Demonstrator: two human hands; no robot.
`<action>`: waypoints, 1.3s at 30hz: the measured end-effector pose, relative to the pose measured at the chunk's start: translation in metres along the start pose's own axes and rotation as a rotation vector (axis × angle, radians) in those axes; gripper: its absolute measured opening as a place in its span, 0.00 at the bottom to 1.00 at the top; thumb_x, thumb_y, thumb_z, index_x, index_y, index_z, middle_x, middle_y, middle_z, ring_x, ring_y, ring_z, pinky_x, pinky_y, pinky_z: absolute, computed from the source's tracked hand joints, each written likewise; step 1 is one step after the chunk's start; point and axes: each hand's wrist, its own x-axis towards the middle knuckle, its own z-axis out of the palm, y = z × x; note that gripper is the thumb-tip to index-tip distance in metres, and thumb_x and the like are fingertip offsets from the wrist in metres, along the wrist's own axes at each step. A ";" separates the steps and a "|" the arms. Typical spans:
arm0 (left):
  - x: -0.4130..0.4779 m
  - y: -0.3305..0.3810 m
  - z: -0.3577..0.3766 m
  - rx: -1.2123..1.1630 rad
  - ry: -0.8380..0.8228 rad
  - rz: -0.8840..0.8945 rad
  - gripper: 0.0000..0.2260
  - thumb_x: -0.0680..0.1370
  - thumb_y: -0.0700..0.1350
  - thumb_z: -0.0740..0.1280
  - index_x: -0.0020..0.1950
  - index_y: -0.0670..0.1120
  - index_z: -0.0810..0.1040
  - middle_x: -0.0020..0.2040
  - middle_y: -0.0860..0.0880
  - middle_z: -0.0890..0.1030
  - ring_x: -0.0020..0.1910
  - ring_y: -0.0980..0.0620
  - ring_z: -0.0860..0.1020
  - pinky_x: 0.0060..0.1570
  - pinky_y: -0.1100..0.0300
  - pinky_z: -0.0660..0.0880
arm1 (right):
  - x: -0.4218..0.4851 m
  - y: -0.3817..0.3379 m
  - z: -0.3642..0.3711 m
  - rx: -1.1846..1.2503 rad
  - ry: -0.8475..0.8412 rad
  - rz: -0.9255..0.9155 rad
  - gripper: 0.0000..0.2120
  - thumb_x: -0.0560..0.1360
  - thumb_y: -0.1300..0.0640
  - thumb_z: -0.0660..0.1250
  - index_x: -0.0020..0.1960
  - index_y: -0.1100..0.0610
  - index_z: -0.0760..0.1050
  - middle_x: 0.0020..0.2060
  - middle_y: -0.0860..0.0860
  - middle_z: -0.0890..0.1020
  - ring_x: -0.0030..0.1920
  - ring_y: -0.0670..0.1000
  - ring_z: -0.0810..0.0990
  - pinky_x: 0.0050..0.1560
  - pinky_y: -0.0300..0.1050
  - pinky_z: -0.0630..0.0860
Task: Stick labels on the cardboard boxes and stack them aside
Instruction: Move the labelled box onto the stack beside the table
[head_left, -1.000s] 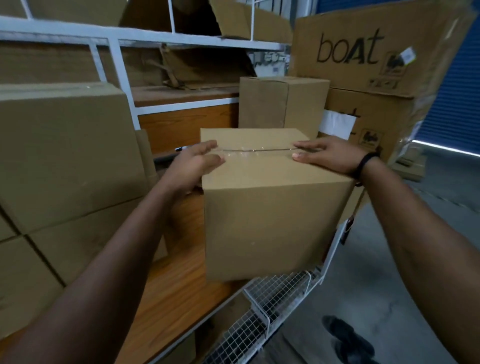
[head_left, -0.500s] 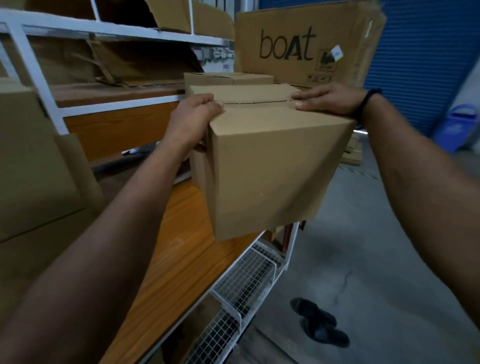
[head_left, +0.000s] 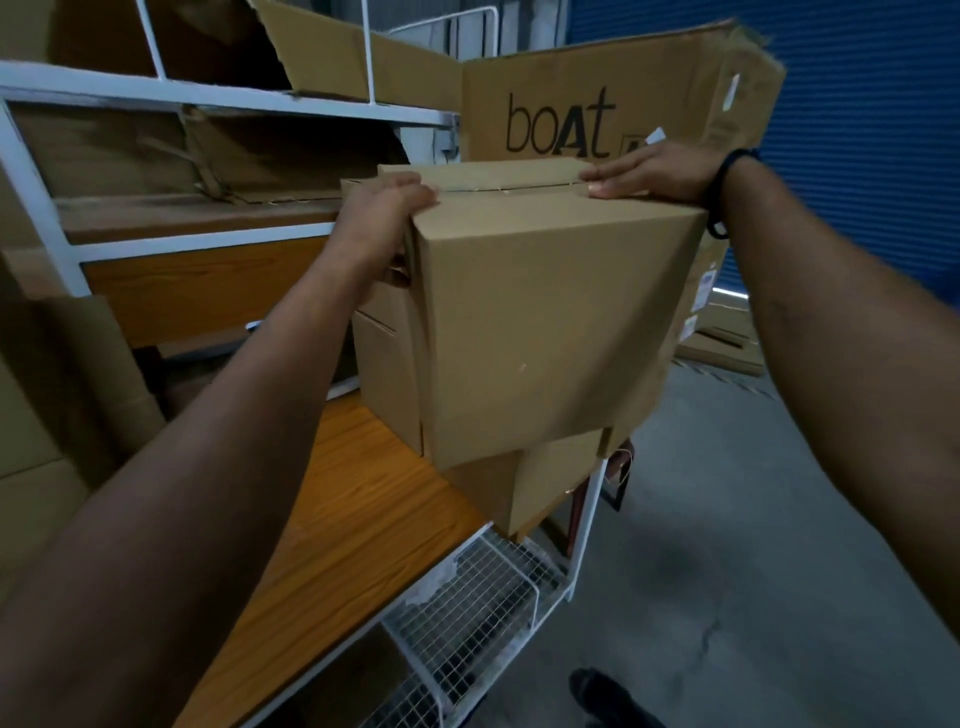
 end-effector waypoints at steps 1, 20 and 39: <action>0.004 0.000 0.005 0.001 0.002 -0.006 0.19 0.80 0.54 0.63 0.71 0.54 0.71 0.61 0.49 0.74 0.55 0.46 0.75 0.46 0.50 0.77 | 0.008 0.007 -0.002 0.011 -0.011 -0.007 0.26 0.68 0.34 0.68 0.65 0.38 0.74 0.73 0.43 0.66 0.73 0.50 0.61 0.75 0.53 0.52; 0.057 -0.032 0.074 0.142 -0.089 0.002 0.22 0.81 0.59 0.58 0.74 0.56 0.67 0.65 0.49 0.72 0.63 0.43 0.73 0.49 0.53 0.77 | 0.128 0.127 -0.007 0.218 -0.184 -0.073 0.22 0.75 0.47 0.68 0.68 0.44 0.73 0.65 0.45 0.71 0.64 0.46 0.66 0.61 0.42 0.60; 0.041 -0.094 0.115 0.423 0.070 0.471 0.41 0.74 0.67 0.66 0.79 0.65 0.44 0.78 0.39 0.59 0.75 0.40 0.64 0.64 0.36 0.72 | 0.070 0.186 0.069 0.283 0.424 -0.440 0.35 0.67 0.42 0.76 0.71 0.39 0.66 0.77 0.52 0.52 0.75 0.52 0.56 0.70 0.49 0.60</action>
